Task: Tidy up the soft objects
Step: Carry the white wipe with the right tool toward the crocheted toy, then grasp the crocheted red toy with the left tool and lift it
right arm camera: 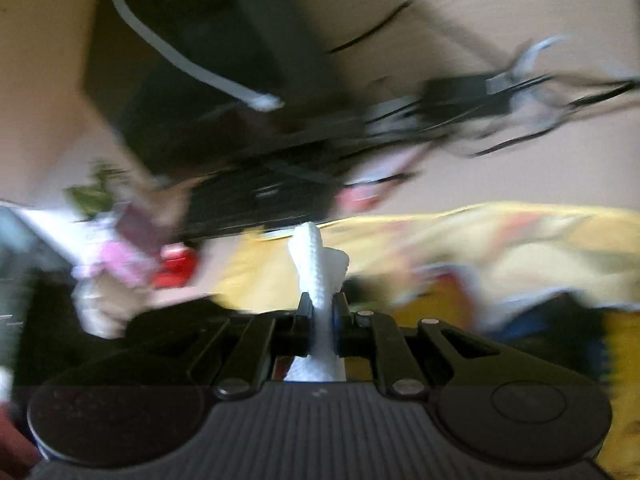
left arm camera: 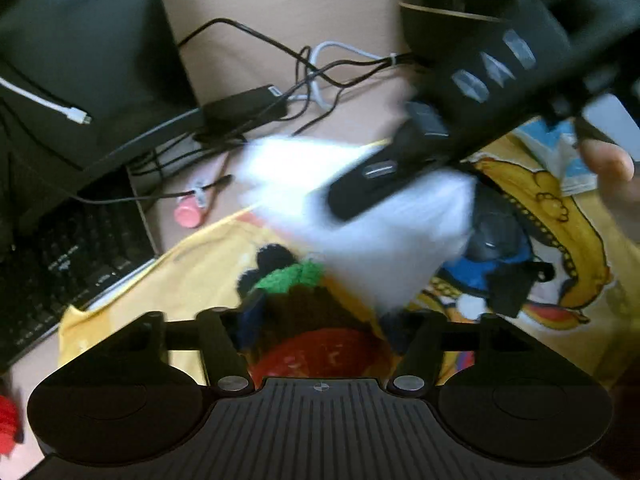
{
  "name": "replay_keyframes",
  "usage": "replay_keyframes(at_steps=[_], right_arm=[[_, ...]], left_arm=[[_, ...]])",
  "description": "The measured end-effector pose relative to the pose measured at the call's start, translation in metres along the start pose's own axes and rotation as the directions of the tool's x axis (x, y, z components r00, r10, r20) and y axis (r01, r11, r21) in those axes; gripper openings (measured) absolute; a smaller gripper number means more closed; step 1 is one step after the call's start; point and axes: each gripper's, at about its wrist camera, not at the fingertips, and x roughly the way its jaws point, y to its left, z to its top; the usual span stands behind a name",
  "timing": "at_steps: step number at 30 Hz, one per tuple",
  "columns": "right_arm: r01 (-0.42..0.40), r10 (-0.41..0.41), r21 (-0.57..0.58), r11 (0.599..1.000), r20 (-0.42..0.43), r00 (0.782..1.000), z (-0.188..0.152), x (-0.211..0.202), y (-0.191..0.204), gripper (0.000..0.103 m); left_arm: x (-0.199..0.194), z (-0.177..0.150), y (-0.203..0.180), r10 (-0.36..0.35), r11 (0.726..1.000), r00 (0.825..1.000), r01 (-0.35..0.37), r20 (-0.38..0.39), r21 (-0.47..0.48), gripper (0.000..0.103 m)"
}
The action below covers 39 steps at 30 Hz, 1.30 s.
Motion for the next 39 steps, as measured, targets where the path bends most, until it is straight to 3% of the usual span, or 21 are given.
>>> replay_keyframes(at_steps=[2, 5, 9, 12, 18, 21, 24, 26, 27, 28, 30, 32, 35, 36, 39], right_arm=[[-0.019, 0.018, -0.015, 1.0, -0.051, 0.999, -0.002, 0.017, 0.004, 0.011], [0.065, -0.07, -0.054, 0.996, -0.094, 0.993, -0.007, 0.036, 0.001, 0.011], [0.13, -0.135, -0.065, 0.989, -0.079, 0.988, -0.004, 0.034, -0.009, 0.011], [0.192, -0.197, -0.075, 0.978, -0.059, 0.979, -0.004, 0.029, -0.014, 0.011], [0.193, -0.193, -0.005, 0.981, -0.006, 0.981, 0.0, 0.007, -0.023, 0.011], [0.199, -0.199, 0.011, 0.98, 0.018, 0.98, 0.002, -0.004, -0.025, 0.011], [0.199, -0.2, 0.026, 0.98, 0.029, 0.979, 0.003, -0.011, -0.029, 0.011], [0.204, -0.205, 0.037, 0.978, 0.03, 0.978, 0.002, -0.013, -0.032, 0.011], [0.206, -0.208, 0.044, 0.977, 0.028, 0.978, 0.001, -0.014, -0.033, 0.011], [0.208, -0.21, 0.051, 0.977, 0.025, 0.977, 0.0, -0.014, -0.035, 0.011], [0.211, -0.213, 0.06, 0.976, 0.021, 0.977, -0.002, -0.015, -0.035, 0.011], [0.211, -0.213, 0.064, 0.975, 0.022, 0.977, -0.003, -0.015, -0.034, 0.011], [0.208, -0.21, 0.066, 0.976, 0.025, 0.977, -0.005, -0.016, -0.034, 0.011], [0.209, -0.211, 0.061, 0.976, 0.025, 0.977, -0.005, -0.017, -0.033, 0.011], [0.215, -0.217, 0.058, 0.975, 0.033, 0.976, -0.007, -0.021, -0.033, 0.011]], left_arm=[[-0.001, -0.003, -0.002, 0.004, 1.0, 1.0, -0.004, 0.002, -0.023, 0.082], [-0.002, -0.005, 0.003, 0.036, 0.999, 0.999, -0.036, -0.012, -0.038, 0.083], [-0.003, -0.011, 0.019, 0.049, 0.994, 0.998, -0.052, -0.034, -0.097, 0.09], [-0.002, -0.015, 0.024, 0.1, 0.991, 0.994, -0.104, -0.051, -0.089, 0.091], [-0.012, -0.014, 0.048, 0.119, 0.981, 0.992, -0.123, -0.035, -0.147, 0.093], [-0.009, -0.011, 0.056, 0.117, 0.984, 0.993, -0.118, -0.015, -0.136, 0.079], [-0.007, -0.009, 0.072, 0.065, 0.971, 0.998, -0.065, -0.011, -0.229, 0.064], [-0.004, -0.011, 0.085, 0.034, 0.946, 0.999, -0.038, -0.016, -0.322, 0.067], [-0.002, -0.012, 0.088, 0.034, 0.937, 0.999, -0.044, -0.034, -0.348, 0.081], [-0.001, -0.011, 0.085, 0.04, 0.941, 0.998, -0.057, -0.057, -0.332, 0.096], [-0.003, -0.006, 0.06, 0.054, 0.976, 0.997, -0.065, -0.057, -0.206, 0.096], [-0.003, -0.005, 0.037, 0.064, 0.993, 0.996, -0.07, -0.063, -0.099, 0.097], [0.01, -0.008, 0.028, 0.09, 0.991, 0.992, -0.099, -0.092, -0.091, 0.092], [0.014, -0.01, 0.033, 0.069, 0.988, 0.992, -0.082, -0.104, -0.131, 0.078], [0.018, -0.013, 0.053, 0.012, 0.961, 0.996, -0.037, -0.092, -0.273, 0.074]])
